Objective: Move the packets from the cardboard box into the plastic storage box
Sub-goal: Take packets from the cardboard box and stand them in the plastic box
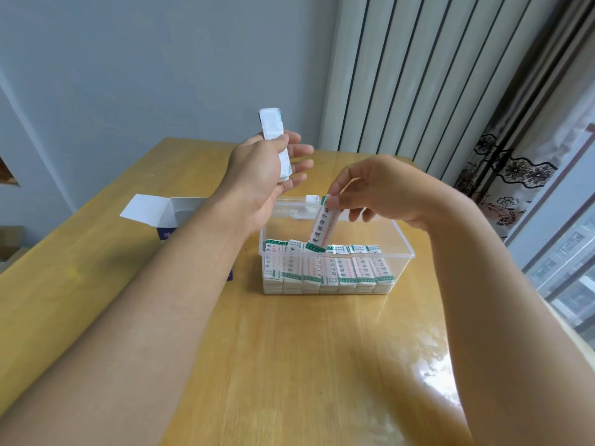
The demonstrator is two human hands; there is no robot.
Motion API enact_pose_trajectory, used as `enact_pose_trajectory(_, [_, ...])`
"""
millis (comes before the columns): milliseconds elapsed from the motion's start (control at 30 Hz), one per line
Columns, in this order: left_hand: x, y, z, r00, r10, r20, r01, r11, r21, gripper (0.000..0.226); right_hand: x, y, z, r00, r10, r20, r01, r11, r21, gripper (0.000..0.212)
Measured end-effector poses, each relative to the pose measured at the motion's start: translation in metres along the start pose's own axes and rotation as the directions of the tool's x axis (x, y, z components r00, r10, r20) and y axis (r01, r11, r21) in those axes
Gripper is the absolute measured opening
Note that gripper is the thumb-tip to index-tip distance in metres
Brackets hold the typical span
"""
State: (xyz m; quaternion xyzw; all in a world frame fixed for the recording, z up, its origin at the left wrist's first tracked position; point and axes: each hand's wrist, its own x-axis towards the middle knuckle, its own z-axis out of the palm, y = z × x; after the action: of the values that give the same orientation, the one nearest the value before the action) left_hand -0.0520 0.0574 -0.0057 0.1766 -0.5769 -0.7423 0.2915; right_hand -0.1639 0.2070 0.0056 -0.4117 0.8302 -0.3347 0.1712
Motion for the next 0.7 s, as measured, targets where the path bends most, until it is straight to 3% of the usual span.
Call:
enact_pose_trajectory(167, [-0.001,0.0,0.002,1.0,-0.003,0.008,0.003,1.0,0.0,0.021,0.008,0.01,0.015,0.994,0.104,0.018,-0.102,0.99,-0.095,0.006])
enact_pose_trajectory(300, [-0.002,0.0,0.0,1.0,0.001,-0.003,-0.001,1.0,0.005,0.022,0.012,0.009,0.021,0.994,0.105,0.043,-0.099,0.989,-0.112,0.006])
enact_pose_trajectory(367, [-0.002,-0.001,0.0,1.0,0.017,-0.014,-0.016,0.998,0.057,0.022,0.009,0.005,0.013,0.998,0.058,-0.02,-0.059,0.998,-0.034,0.004])
enact_pose_trajectory(500, [-0.004,-0.005,0.002,0.998,0.065,0.018,-0.067,0.931,0.358,0.024,0.001,-0.007,0.002,0.98,-0.061,-0.188,0.1,0.973,0.209,0.013])
enact_pose_trajectory(633, [-0.014,-0.005,0.005,0.994,0.007,0.106,-0.053,0.899,0.436,0.029,0.006,-0.016,0.018,0.905,-0.11,-0.411,0.211,0.955,0.208,0.013])
enact_pose_trajectory(700, [-0.014,-0.004,0.004,0.997,0.007,0.082,-0.039,0.915,0.402,0.028,0.008,-0.018,0.025,0.86,-0.138,-0.492,0.248,0.955,0.165,0.011])
